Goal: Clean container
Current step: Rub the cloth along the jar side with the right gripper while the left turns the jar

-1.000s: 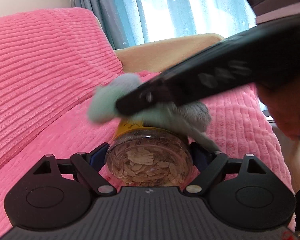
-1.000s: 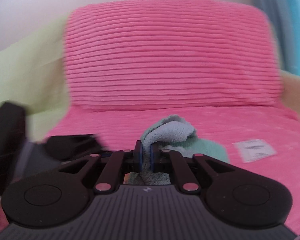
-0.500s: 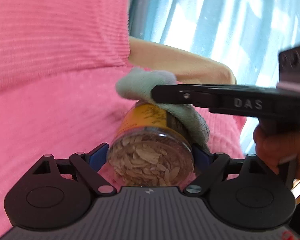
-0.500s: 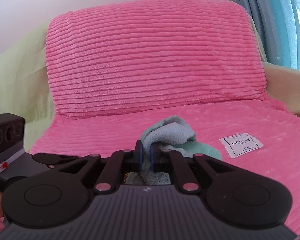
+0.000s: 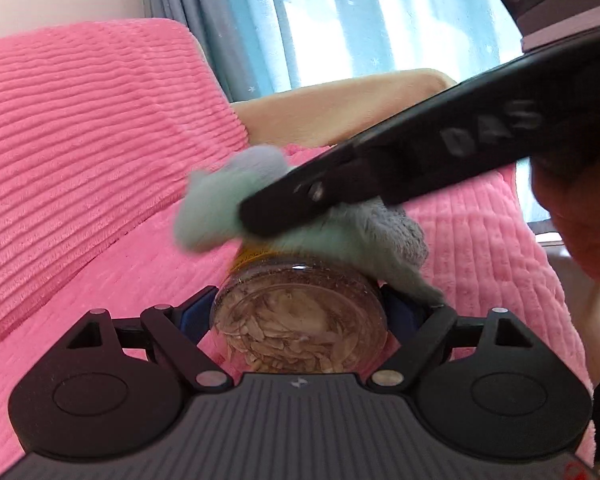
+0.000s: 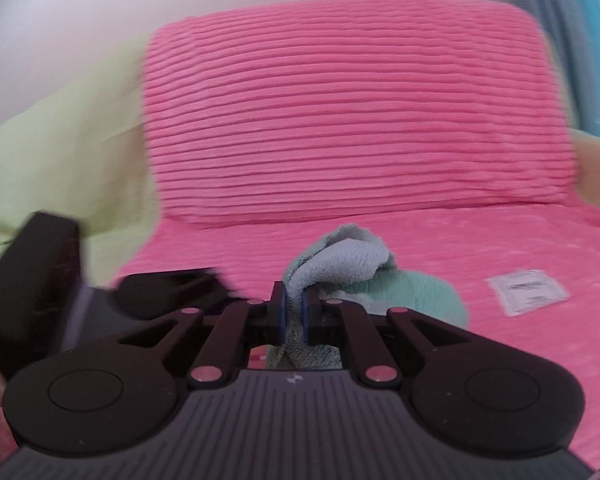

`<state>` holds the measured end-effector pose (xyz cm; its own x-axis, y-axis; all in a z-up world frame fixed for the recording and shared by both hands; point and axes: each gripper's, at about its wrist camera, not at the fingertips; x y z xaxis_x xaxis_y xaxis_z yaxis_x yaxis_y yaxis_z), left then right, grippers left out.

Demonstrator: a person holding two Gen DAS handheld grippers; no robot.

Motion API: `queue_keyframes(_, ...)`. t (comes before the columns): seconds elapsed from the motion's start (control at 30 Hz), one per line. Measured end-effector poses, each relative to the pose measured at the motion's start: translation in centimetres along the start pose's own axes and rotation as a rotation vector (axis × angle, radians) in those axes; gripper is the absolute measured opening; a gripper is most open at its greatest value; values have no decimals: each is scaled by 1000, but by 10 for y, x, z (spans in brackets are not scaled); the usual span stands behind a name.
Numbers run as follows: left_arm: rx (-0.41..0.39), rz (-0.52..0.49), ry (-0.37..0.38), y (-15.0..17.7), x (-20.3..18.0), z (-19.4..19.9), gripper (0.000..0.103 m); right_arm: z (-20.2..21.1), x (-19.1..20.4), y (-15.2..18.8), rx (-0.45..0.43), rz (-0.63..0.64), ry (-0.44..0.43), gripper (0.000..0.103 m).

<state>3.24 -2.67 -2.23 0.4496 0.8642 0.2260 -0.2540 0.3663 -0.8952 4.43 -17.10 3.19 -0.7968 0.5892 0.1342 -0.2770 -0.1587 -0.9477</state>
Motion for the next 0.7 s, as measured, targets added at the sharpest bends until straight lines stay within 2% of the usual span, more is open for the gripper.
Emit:
queue_keyframes(0.1, 0, 0, 0, 0, -1, 0, 86, -3, 5, 0, 8, 45, 6, 5)
queue_keyframes(0.17, 1, -3, 0, 0, -2, 1, 86, -4, -4, -1, 0, 23, 44, 5)
queue_keyframes(0.3, 2, -19, -4, 0, -5, 1, 86, -3, -25, 2, -28, -19, 219, 5)
queue_keyframes(0.4, 6, -9, -5, 0, -4, 2, 86, -2, -34, 3, -40, -57, 241, 5)
queue_keyframes(0.47, 15, 22, 2, 0, -1, 4, 86, -3, -30, 3, -38, -37, 243, 5)
queue_keyframes(0.53, 10, 107, 27, 0, 9, 5, 86, -4, -28, 2, -34, -27, 245, 6)
queue_keyframes(0.63, -27, 352, 108, 2, 37, 9, 89, -2, -30, 1, -33, -39, 244, 5)
queue_keyframes(0.7, -28, 468, 138, 7, 51, 8, 89, -1, -32, 1, -34, -49, 241, 6)
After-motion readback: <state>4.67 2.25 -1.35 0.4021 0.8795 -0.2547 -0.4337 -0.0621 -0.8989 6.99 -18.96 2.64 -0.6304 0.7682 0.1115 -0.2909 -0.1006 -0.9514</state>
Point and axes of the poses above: each gripper's, at about its wrist camera, not at the fingertips, and z roughly against the way its jaws point, x to its left, y to its underside, and after that the axes turned 4 degrees about -x, right-handed
